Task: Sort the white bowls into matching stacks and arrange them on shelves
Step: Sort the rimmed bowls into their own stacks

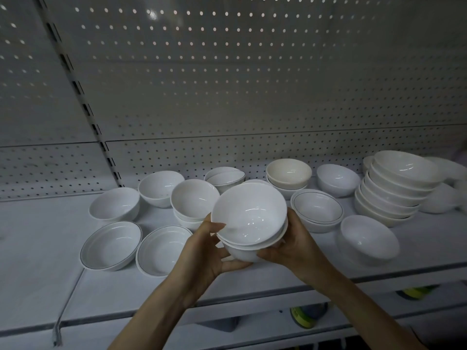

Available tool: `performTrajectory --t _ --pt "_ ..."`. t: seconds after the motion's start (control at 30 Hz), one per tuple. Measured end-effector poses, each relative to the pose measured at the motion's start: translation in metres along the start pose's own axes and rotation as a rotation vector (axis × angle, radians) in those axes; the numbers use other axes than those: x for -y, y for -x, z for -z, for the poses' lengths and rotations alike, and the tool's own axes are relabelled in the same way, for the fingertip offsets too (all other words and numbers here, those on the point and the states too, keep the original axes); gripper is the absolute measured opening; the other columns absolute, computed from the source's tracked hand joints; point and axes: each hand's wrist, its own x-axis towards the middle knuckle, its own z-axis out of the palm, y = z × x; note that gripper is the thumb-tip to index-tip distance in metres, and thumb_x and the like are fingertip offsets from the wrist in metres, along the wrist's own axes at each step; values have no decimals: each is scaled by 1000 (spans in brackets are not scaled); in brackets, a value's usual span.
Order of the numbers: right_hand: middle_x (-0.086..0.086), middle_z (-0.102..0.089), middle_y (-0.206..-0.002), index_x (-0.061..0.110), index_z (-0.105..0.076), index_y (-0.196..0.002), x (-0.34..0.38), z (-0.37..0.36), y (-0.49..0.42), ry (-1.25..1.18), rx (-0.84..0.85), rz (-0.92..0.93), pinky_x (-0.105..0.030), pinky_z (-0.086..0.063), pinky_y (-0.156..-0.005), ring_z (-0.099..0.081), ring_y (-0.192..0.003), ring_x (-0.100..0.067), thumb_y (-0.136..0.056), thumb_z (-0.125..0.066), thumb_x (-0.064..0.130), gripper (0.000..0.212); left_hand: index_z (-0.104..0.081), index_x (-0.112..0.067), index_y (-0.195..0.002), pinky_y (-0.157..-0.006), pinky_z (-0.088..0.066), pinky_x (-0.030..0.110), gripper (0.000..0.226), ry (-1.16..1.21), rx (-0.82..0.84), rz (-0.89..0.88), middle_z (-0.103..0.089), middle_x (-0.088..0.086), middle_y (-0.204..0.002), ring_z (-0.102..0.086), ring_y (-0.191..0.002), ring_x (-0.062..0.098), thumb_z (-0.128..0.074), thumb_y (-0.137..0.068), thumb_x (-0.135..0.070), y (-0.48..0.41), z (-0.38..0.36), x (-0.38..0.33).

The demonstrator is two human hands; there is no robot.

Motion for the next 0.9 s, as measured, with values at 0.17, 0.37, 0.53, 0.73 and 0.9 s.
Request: performTrajectory --t 0.17,0.37,0.53,0.73,0.9 --pt "20 -59 -122 25 -40 -127 -2 0 1 -7 15 -3 -17 -48 -86 -54 -117 -4 -44 -89 46 98 -52 -19 -131 -78 -57 50 74 -36 34 33 -60 16 -128 -60 -111 40 -68 -60 -31 1 3 -3" --pt "22 -60 -120 25 -41 -124 -3 1 0 1 -17 5 -15 -48 -85 -55 -115 -2 -43 -88 50 97 -57 -28 -124 -83 -56 45 37 -320 -34 22 -67 6 -118 -66 -104 29 -46 -92 -45 0 3 -16" --pt "21 -62 -117 24 -44 -122 -5 1 -2 -36 -57 17 -14 -49 -81 -58 -111 -1 -39 -89 51 98 -58 -36 -118 -94 -51 38 56 -608 -48 -93 -67 -11 -117 -62 -111 8 -23 -84 -62 -6 9 -29" --pt "26 -65 -106 25 -48 -115 -3 4 -2 -58 -123 63 -11 -51 -72 -61 -102 4 -32 -89 54 97 -38 -23 -142 -113 -24 36 51 -1528 -349 -476 -22 4 -155 -19 -144 21 -50 -94 -36 -34 62 -49" --pt "23 -62 -116 29 -44 -122 -7 11 -1 -23 -183 76 -15 -50 -80 -57 -111 -1 -33 -90 53 102 3 -22 -151 -115 -19 38 112 -1501 -324 -245 11 6 -159 -8 -146 27 -75 -74 -41 -59 90 -51"
